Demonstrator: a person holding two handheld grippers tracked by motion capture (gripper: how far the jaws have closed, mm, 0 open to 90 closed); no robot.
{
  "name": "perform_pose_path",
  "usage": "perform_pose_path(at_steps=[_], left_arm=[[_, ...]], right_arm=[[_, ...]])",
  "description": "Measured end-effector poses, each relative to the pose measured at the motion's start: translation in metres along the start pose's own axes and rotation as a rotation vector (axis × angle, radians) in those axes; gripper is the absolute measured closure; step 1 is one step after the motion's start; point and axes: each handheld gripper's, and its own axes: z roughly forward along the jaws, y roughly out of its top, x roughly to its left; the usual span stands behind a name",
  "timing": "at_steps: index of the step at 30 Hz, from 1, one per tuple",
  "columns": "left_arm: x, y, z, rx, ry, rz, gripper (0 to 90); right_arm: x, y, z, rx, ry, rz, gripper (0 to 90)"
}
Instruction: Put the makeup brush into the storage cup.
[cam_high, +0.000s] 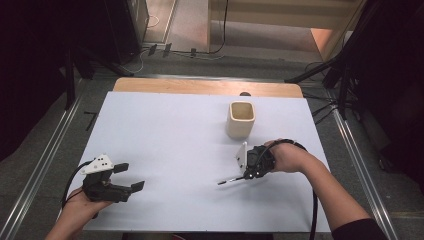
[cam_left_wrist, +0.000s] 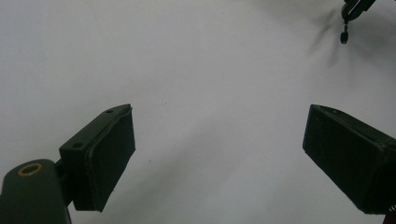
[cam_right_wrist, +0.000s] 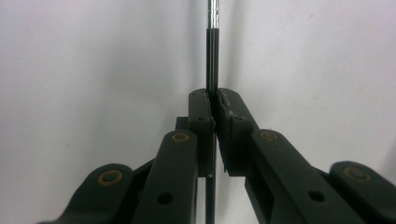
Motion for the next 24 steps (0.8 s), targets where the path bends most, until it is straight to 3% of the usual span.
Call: perform_pose_path(at_steps=[7,10,12,17,18,24], left_arm=[[0.0,0.001,0.001,0.007,-0.003,0.007,9.4],[0.0,0.002,0.002,0.005,-0.006,0.007,9.4],[0.0,0.002,0.002,0.005,-0.009,0.01,9.5],[0.0,0.003,0.003,0.002,-0.013,0.008,9.4],[0.0,0.003,0.003,0.006,-0.014,0.011,9.4],[0.0,0.005,0.006,0.001,-0.018,0.012,9.5]], right_arm=[[0.0,0.0,-0.012,-0.061,0.014,0.083,86.2],[-0.002,0.002,-0.015,-0.085,0.043,0.164,86.4],[-0.003,0.002,-0.016,-0.092,0.046,0.174,86.5],[-0.006,0.0,-0.019,-0.156,0.08,0.268,86.5],[-0.004,0.0,-0.02,-0.157,0.093,0.315,86.5],[-0.004,0.001,-0.02,-0.211,0.117,0.42,86.4]])
